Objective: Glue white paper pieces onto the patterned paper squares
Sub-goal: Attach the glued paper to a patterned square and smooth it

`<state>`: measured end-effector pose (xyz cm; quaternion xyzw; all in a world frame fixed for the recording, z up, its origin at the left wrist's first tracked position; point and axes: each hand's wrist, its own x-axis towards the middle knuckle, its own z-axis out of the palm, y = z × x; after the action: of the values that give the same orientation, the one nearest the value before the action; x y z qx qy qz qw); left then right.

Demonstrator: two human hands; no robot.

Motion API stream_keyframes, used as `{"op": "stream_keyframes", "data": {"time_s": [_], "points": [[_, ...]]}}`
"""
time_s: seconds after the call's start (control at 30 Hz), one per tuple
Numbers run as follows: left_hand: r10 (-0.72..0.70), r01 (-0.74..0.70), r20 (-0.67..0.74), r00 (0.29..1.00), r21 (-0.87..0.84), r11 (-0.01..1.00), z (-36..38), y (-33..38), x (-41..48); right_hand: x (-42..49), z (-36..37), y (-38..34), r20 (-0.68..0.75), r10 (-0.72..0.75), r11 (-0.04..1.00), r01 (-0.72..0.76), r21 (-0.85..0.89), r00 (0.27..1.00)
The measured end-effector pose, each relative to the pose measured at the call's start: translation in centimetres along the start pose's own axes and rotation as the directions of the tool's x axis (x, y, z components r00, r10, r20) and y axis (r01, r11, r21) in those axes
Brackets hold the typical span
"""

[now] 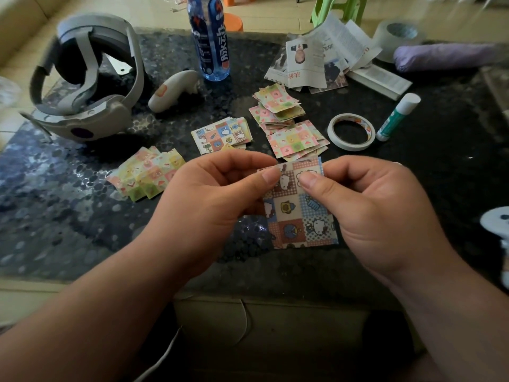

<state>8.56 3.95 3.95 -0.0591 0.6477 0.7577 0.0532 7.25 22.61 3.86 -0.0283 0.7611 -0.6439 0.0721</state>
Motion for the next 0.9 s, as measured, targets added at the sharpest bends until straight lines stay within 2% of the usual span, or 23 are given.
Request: {"op": "stream_keyframes", "data": {"time_s": [0.2, 0.9], "points": [[0.048, -0.045, -0.016, 0.999, 0.123, 0.991, 0.20, -0.03, 0.13, -0.17, 0.11, 0.12, 0.008, -0.026, 0.999, 0.026, -0.041, 1.000], [0.038, -0.037, -0.005, 0.999, 0.167, 0.985, 0.23, -0.28, 0.02, -0.36, 0.41, -0.13, 0.001, -0.063, 0.994, 0.063, -0.093, 0.998]]}}
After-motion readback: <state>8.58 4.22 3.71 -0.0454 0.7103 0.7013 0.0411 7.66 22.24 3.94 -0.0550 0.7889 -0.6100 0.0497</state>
